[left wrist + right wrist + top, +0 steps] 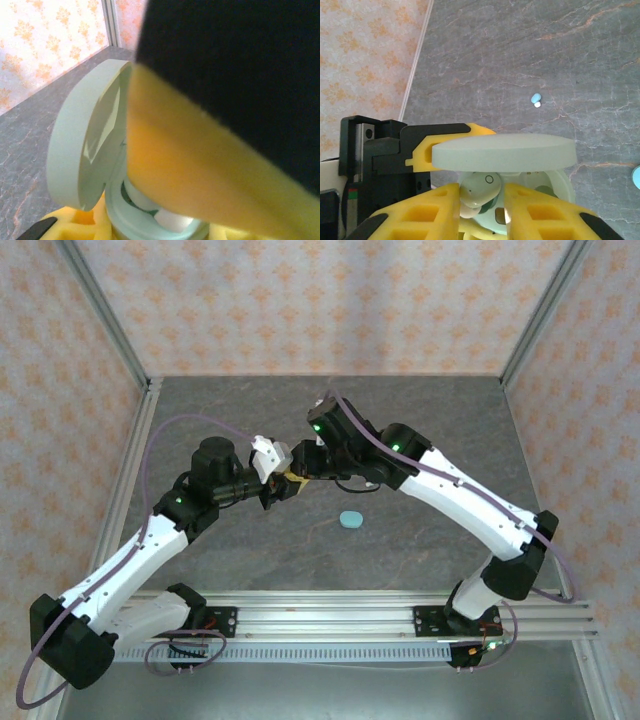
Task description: Insert the wireless bluetooth earbuds into the charging case
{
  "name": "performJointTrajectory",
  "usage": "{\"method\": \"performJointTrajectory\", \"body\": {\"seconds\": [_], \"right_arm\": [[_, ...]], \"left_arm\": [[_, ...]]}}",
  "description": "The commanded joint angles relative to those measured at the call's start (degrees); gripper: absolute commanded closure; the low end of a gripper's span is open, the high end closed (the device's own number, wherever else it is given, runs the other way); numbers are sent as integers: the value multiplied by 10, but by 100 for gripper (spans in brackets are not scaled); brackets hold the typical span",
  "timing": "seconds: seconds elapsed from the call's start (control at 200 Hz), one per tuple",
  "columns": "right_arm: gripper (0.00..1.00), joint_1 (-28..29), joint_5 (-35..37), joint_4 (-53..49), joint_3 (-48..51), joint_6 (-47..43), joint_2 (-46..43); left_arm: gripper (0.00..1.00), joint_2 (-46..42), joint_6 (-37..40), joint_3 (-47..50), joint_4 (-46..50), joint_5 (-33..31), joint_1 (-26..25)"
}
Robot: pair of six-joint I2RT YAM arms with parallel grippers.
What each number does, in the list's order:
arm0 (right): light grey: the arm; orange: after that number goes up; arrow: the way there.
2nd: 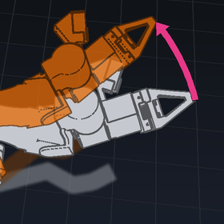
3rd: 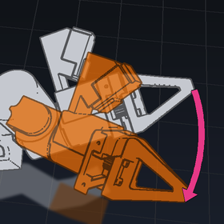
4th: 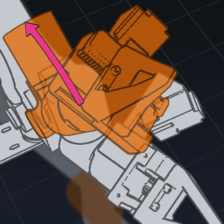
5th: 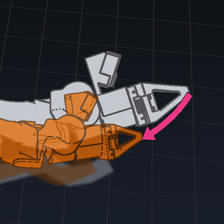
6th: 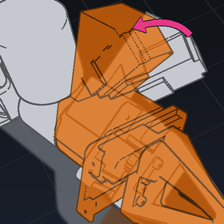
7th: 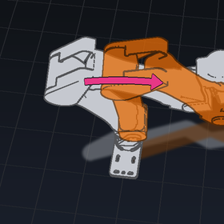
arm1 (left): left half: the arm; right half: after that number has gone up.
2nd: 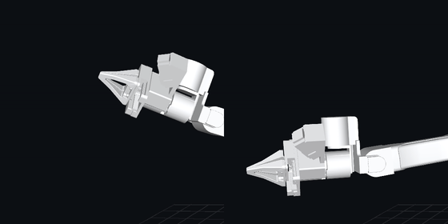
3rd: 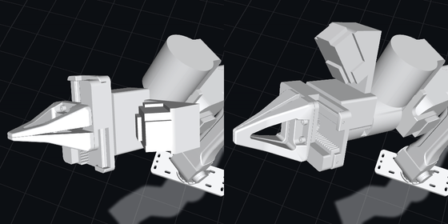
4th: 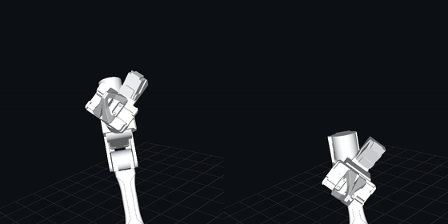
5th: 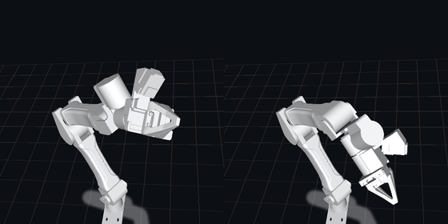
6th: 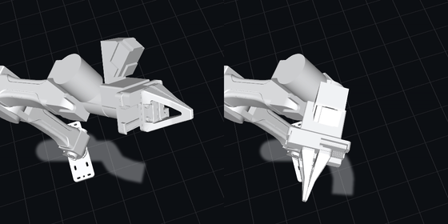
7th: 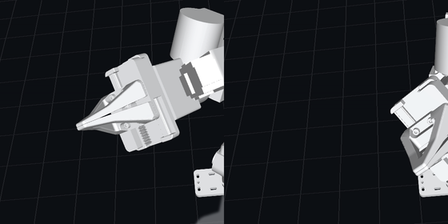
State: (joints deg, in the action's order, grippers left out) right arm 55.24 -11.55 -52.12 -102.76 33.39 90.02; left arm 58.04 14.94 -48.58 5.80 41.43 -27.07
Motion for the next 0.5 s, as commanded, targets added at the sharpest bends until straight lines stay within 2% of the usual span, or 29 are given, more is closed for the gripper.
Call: {"method": "performJointTrajectory", "body": {"seconds": [0.0, 0.495], "right_arm": [[71, 4, 10, -20, -17, 5, 11], [71, 4, 14, -61, -58, -3, 45]], "left_arm": [[91, -8, 3, -6, -7, -5, -4], [91, -3, 5, -9, -7, -6, -5]]}}
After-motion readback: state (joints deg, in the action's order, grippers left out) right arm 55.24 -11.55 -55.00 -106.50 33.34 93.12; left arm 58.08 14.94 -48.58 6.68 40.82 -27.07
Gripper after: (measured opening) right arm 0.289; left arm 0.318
